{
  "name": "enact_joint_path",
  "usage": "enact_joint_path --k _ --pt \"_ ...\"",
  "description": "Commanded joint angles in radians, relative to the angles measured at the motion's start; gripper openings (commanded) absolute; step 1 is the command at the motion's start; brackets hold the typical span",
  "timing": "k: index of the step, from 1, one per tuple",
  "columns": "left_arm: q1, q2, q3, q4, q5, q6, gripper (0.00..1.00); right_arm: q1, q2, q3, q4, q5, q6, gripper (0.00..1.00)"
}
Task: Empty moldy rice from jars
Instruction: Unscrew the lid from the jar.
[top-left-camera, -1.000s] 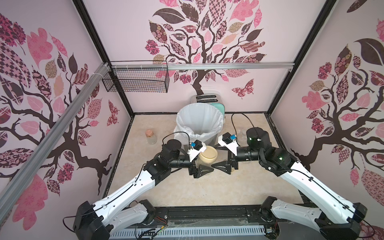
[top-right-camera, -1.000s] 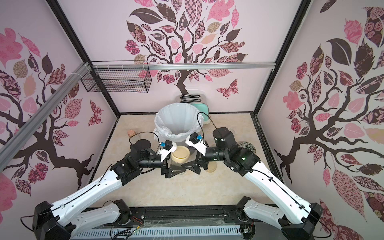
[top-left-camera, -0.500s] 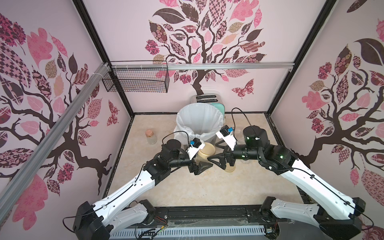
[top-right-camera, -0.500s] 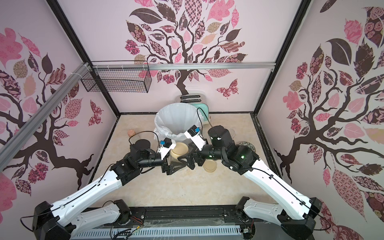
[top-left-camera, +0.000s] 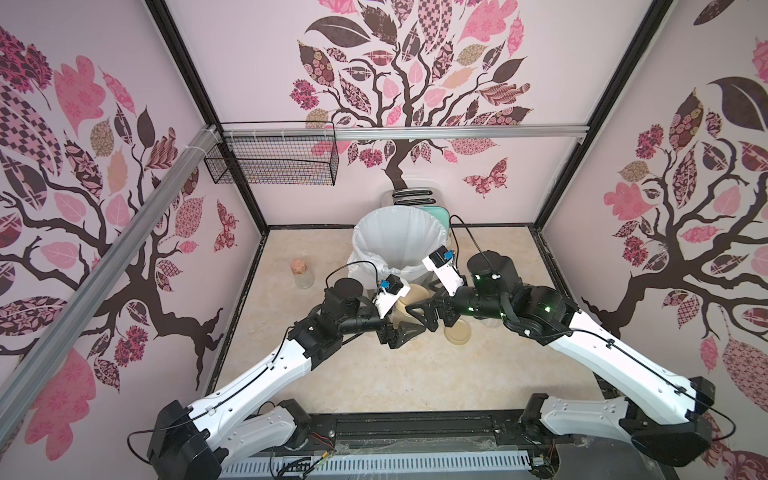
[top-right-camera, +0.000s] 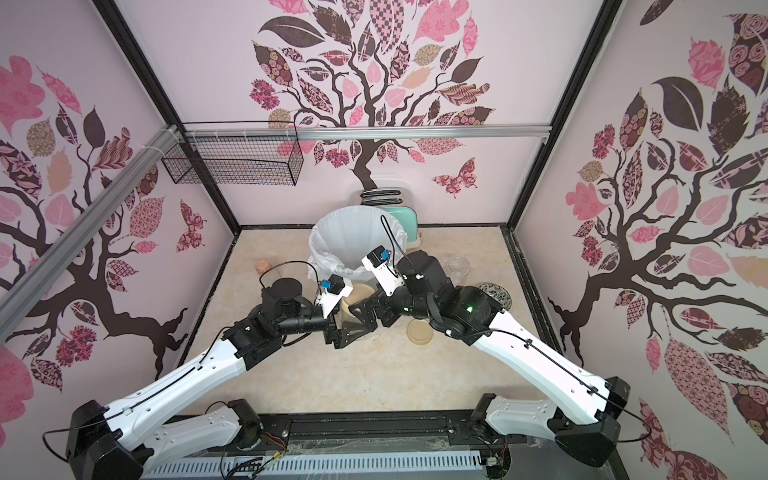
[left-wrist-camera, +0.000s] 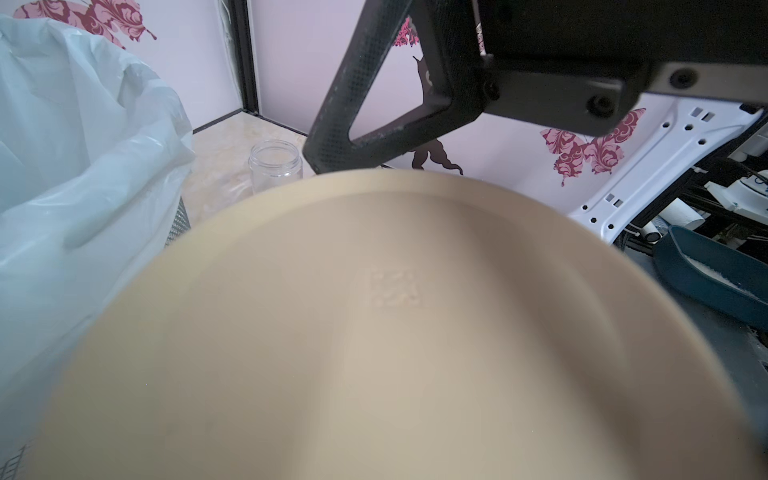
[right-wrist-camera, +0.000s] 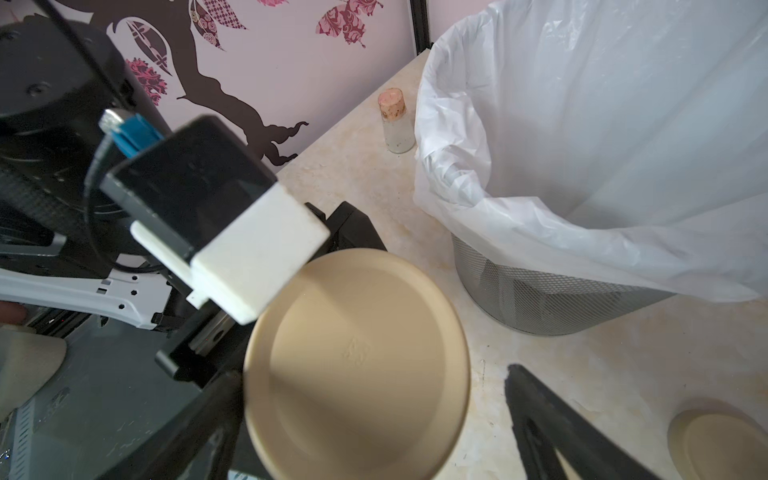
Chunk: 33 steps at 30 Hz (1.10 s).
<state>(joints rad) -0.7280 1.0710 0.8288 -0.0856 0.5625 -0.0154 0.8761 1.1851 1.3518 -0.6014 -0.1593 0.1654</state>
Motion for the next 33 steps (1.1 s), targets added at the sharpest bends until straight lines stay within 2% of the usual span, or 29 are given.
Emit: enact_joint_path --k 1,12,17,21,24,27,31,33 --pt "0.001 -0.001 0.042 0.120 0.030 -0.004 0.69 0.007 0.015 0.038 0.017 0.004 0.022 1.00" --pt "0.001 0.006 0.044 0.127 0.038 -0.009 0.69 0.020 0.028 0.019 0.027 -0.002 -0.006 0.99" --pt "0.001 0.009 0.044 0.126 0.076 -0.013 0.69 0.021 0.013 -0.007 0.063 -0.022 -0.083 0.82" --pt "0.001 -0.001 0.036 0.126 0.095 -0.020 0.69 0.020 0.006 -0.020 0.068 -0.047 -0.158 0.73" --pt "0.001 -0.014 0.033 0.121 0.106 -0.021 0.68 -0.026 -0.016 -0.065 0.109 -0.159 -0.200 0.72" --pt "0.000 -0.027 0.035 0.104 0.127 -0.017 0.68 -0.131 -0.059 -0.134 0.193 -0.369 -0.215 0.70" --pt "0.001 -0.036 0.039 0.086 0.186 -0.015 0.69 -0.176 -0.092 -0.179 0.215 -0.575 -0.373 0.79" --pt "0.000 -0.037 0.041 0.081 0.208 -0.019 0.69 -0.176 -0.078 -0.159 0.184 -0.648 -0.435 0.80"
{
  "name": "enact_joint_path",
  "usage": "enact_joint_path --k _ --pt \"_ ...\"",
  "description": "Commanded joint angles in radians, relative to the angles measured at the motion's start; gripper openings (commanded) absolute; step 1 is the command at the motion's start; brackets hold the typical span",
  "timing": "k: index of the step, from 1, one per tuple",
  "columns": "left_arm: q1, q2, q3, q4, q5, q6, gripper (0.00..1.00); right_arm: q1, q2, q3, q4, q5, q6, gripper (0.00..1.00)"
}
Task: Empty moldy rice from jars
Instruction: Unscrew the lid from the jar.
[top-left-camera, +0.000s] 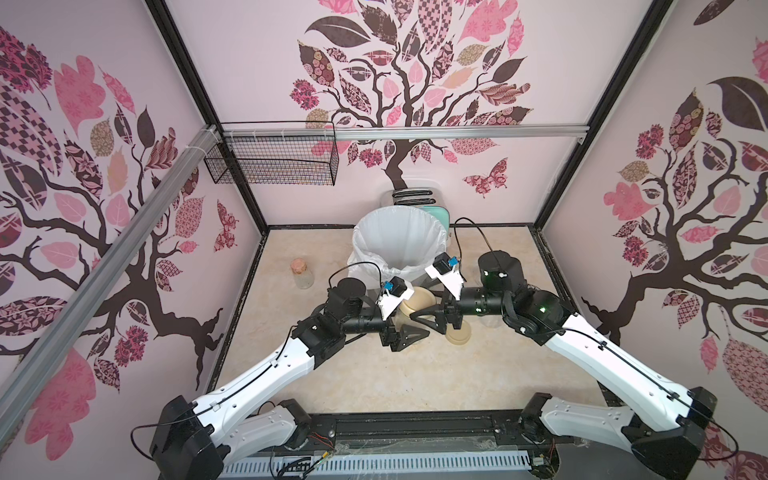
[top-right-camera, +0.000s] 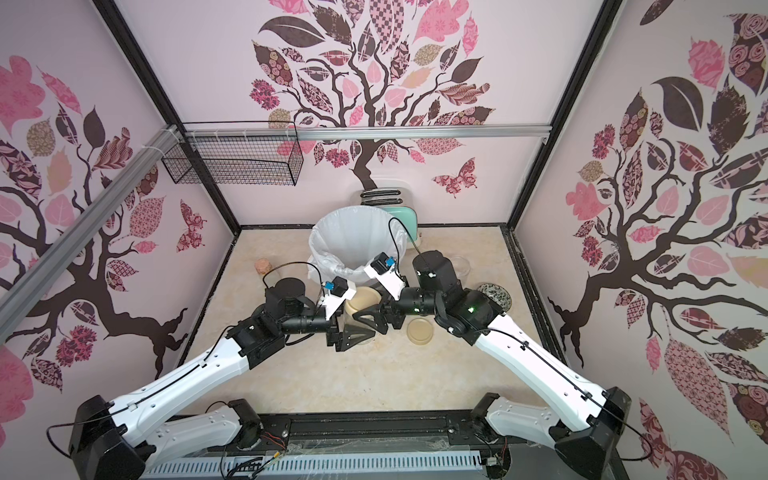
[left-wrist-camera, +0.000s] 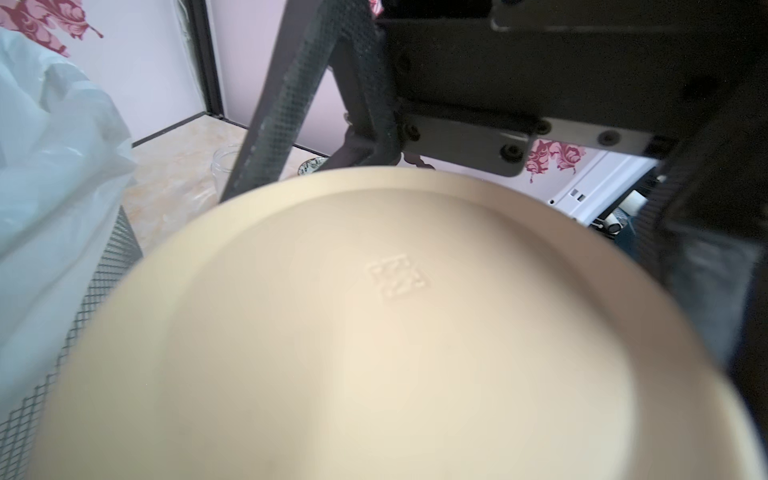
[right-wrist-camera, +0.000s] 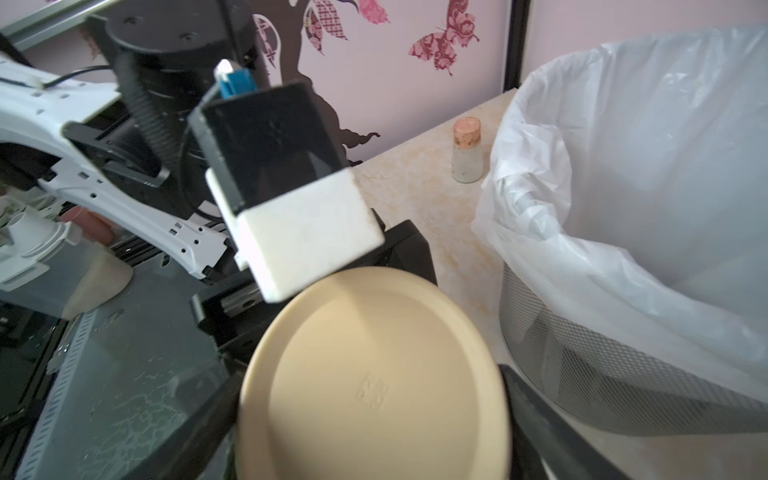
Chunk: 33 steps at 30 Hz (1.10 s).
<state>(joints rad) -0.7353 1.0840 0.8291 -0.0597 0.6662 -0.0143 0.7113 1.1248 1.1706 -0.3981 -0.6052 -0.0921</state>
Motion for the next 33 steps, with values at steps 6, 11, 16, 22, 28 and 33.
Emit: enact_joint_path --k 6,11,16,22,28,33 --pt "0.010 -0.065 0.051 0.039 0.139 -0.016 0.66 -0.018 0.028 0.099 -0.173 -0.322 -0.345 0.81" --pt "0.009 -0.061 0.059 0.020 0.162 -0.010 0.66 -0.022 0.041 0.101 -0.198 -0.346 -0.406 0.85" --pt "0.010 -0.068 0.059 0.023 0.158 -0.008 0.66 -0.032 0.047 0.114 -0.213 -0.370 -0.421 0.86" --pt "0.010 -0.073 0.054 0.019 0.148 -0.007 0.66 -0.038 0.021 0.107 -0.159 -0.311 -0.364 1.00" --pt "0.010 -0.087 0.038 0.030 0.100 -0.005 0.66 -0.038 -0.037 0.085 -0.112 -0.199 -0.289 1.00" --pt "0.010 -0.085 0.029 0.047 0.081 -0.005 0.67 -0.037 -0.085 0.070 -0.128 -0.100 -0.245 0.99"
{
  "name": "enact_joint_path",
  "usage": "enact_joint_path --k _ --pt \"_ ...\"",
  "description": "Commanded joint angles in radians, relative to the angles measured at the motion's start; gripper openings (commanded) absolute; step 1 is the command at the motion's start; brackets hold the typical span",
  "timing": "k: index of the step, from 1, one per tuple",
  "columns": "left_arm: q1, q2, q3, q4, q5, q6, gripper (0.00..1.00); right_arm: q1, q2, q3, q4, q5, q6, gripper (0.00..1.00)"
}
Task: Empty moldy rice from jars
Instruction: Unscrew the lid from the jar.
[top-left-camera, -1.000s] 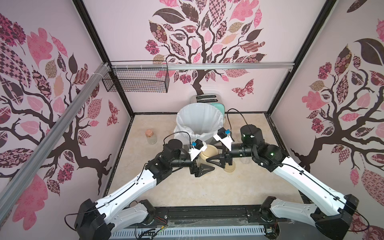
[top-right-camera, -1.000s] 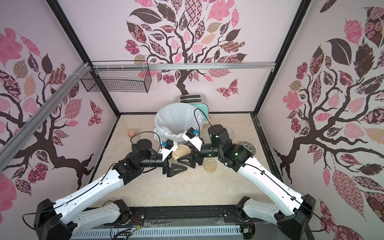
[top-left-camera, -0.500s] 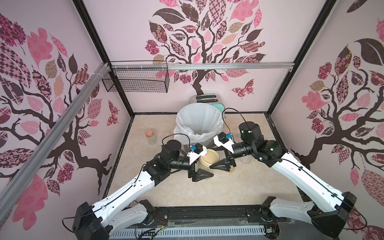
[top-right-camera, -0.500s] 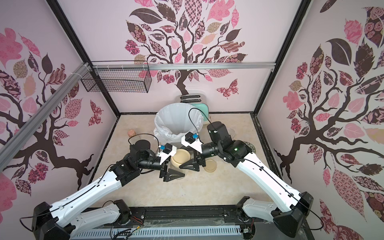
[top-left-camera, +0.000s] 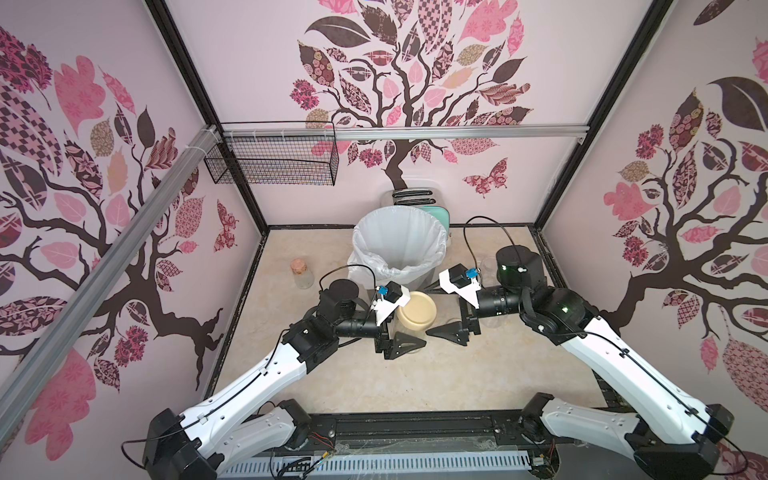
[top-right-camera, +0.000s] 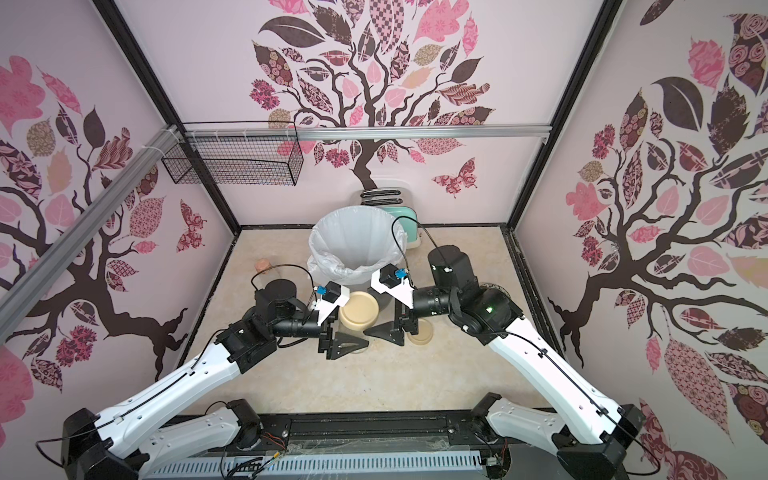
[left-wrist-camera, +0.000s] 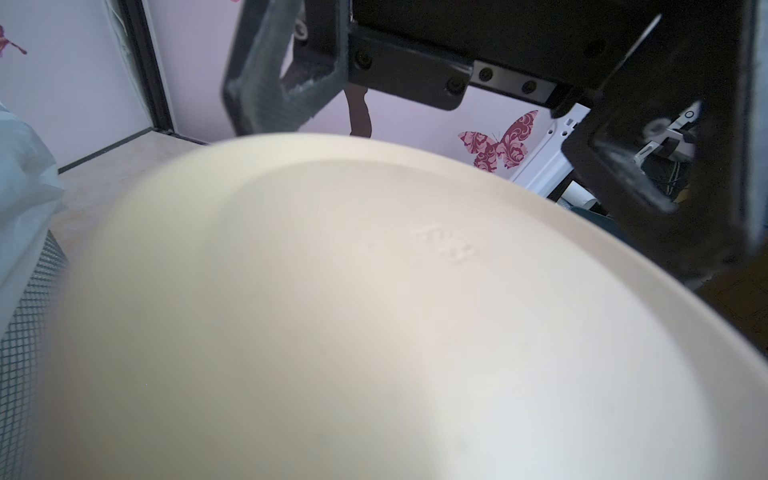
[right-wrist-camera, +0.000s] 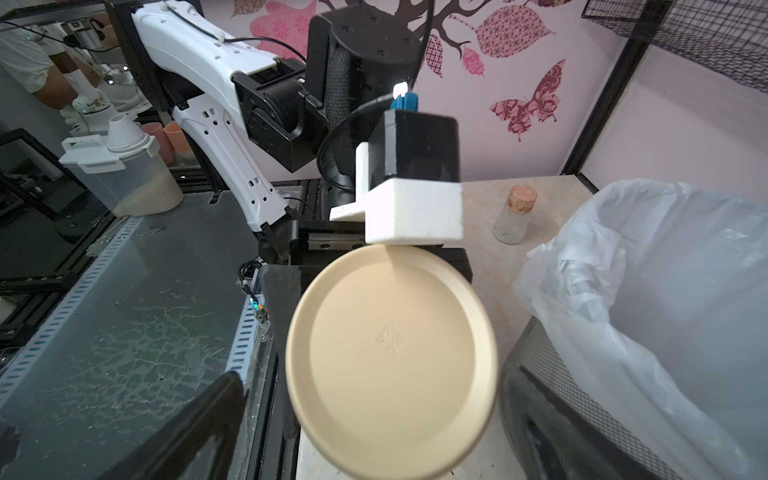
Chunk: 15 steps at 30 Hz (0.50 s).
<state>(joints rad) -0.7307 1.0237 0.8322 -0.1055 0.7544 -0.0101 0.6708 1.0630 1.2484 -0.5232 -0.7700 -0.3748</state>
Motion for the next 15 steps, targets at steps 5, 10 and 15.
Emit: enact_joint_path --k 5,10,15 --pt "0.006 -0.013 0.030 0.096 -0.019 -0.007 0.67 0.003 -0.025 0.008 -0.027 0.145 0.096 1.00" --pt "0.007 -0.010 0.030 0.096 -0.072 0.000 0.67 0.005 -0.007 0.070 -0.047 0.143 0.222 0.99" --pt "0.006 0.000 0.019 0.108 -0.117 -0.005 0.67 0.077 -0.010 0.105 -0.057 0.304 0.333 1.00"
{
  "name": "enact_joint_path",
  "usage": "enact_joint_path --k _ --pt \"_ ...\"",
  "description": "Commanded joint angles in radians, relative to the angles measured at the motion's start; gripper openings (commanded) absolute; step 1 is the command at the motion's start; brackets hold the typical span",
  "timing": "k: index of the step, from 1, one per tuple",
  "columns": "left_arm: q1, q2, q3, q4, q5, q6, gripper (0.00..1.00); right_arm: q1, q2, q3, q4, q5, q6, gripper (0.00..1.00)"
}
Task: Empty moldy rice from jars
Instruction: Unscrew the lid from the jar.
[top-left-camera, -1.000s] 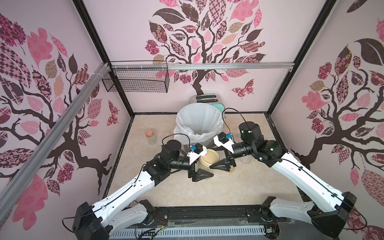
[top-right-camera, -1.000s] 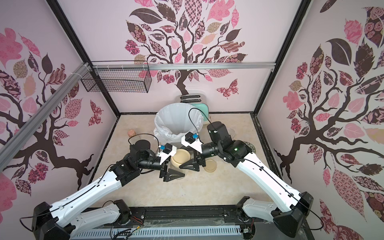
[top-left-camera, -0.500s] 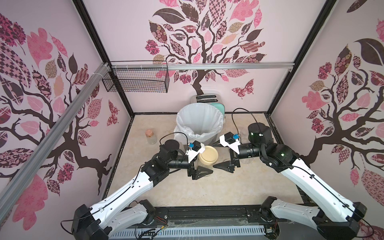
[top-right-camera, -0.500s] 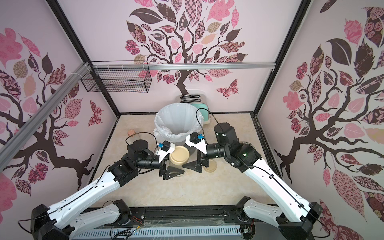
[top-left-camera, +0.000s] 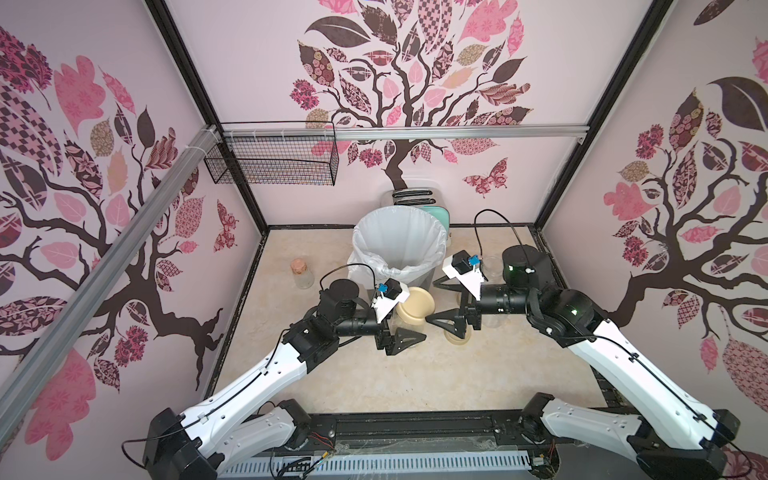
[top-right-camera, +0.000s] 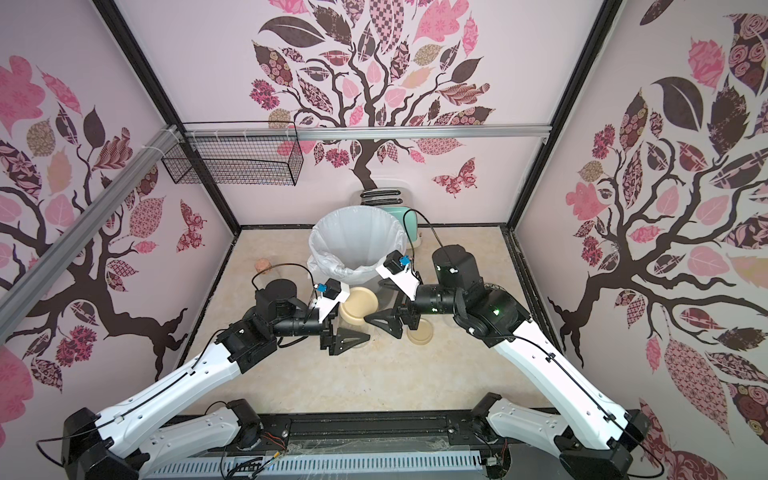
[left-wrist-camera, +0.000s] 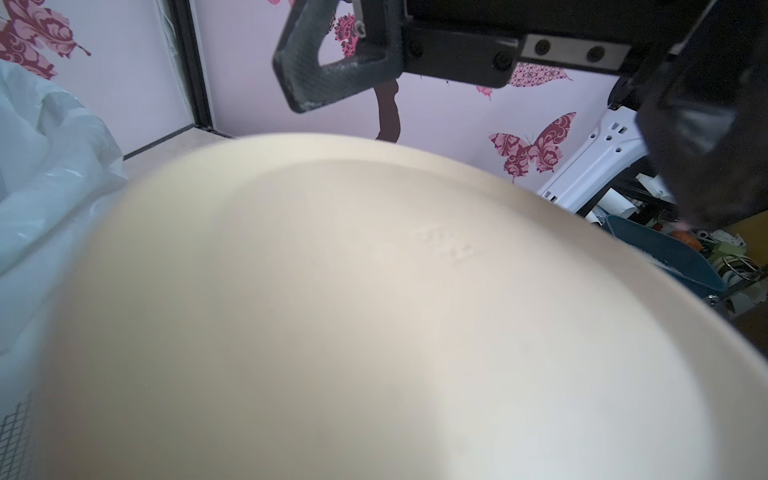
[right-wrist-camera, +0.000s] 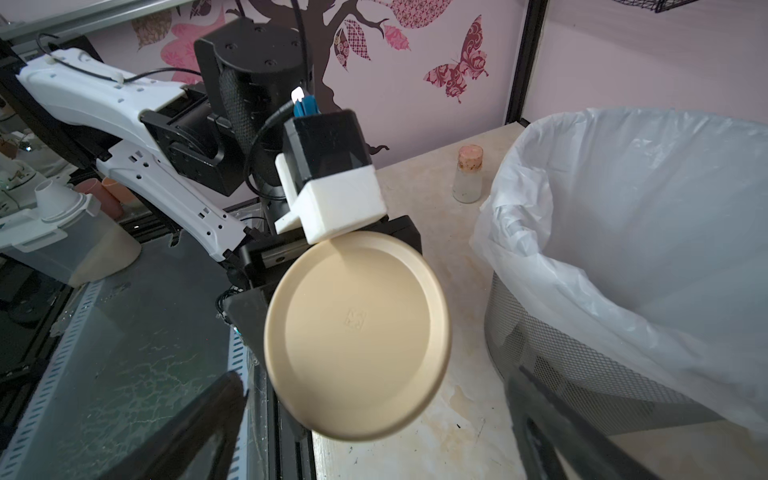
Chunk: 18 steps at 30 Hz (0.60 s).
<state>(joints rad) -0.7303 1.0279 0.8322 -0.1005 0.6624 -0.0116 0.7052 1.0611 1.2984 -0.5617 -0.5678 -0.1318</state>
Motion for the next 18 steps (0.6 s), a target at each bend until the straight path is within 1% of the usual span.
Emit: enact_joint_path --k 1,5,9,13,15,18 --pt "0.006 0.000 0.018 0.110 -0.028 -0.007 0.67 0.072 0.001 0.069 -0.036 0.153 0.096 0.99" --pt "0.005 0.009 0.025 0.113 -0.040 -0.007 0.67 0.156 0.057 0.116 -0.077 0.293 0.144 1.00" --pt "0.007 0.013 0.030 0.115 -0.044 -0.007 0.67 0.182 0.091 0.120 -0.073 0.383 0.181 1.00" --pt "0.007 0.008 0.030 0.115 -0.046 -0.006 0.67 0.213 0.110 0.129 -0.073 0.480 0.182 0.99" --pt "0.008 0.004 0.026 0.115 -0.047 -0.006 0.67 0.214 0.119 0.139 -0.079 0.493 0.185 0.99" --pt "0.008 0.004 0.024 0.115 -0.046 -0.005 0.67 0.221 0.130 0.142 -0.068 0.470 0.188 0.99"
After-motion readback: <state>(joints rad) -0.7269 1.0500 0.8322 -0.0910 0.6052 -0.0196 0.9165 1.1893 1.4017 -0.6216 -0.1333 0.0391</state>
